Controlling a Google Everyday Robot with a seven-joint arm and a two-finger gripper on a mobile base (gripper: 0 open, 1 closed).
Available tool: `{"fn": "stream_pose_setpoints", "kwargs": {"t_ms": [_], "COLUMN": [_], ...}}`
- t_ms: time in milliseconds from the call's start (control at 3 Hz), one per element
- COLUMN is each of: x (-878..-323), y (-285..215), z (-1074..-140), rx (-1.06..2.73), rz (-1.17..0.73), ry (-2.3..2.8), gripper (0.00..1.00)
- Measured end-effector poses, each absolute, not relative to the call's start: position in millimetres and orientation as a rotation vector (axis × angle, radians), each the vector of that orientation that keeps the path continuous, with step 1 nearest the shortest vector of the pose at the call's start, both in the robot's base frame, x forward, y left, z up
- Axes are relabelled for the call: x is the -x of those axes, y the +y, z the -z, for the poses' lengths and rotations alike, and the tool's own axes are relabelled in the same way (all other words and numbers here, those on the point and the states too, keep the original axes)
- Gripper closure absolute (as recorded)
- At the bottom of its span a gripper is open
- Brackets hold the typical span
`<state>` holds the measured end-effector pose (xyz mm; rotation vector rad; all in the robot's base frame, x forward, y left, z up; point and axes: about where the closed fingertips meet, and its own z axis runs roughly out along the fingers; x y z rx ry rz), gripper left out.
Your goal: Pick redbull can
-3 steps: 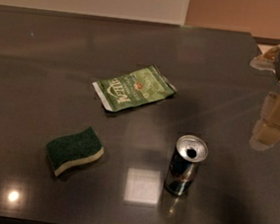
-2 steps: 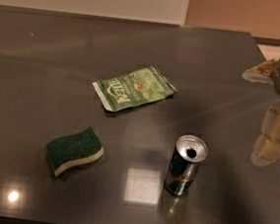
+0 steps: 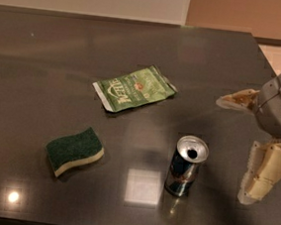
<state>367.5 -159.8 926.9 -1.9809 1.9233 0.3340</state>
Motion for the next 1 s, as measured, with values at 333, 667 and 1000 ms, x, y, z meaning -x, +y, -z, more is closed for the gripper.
{"fn": "stream_pose_setpoints", "kwargs": {"t_ms": [333, 667, 1000], "x": [-353, -349, -350], "y": [-135, -117, -107], "z": [-919, -915, -912], "rx": [2.010, 2.010, 2.004], "rz": [-0.412, -0.473, -0.517], "ry": [1.842, 1.783, 1.753], "gripper": [0.00, 0.00, 0.00]}}
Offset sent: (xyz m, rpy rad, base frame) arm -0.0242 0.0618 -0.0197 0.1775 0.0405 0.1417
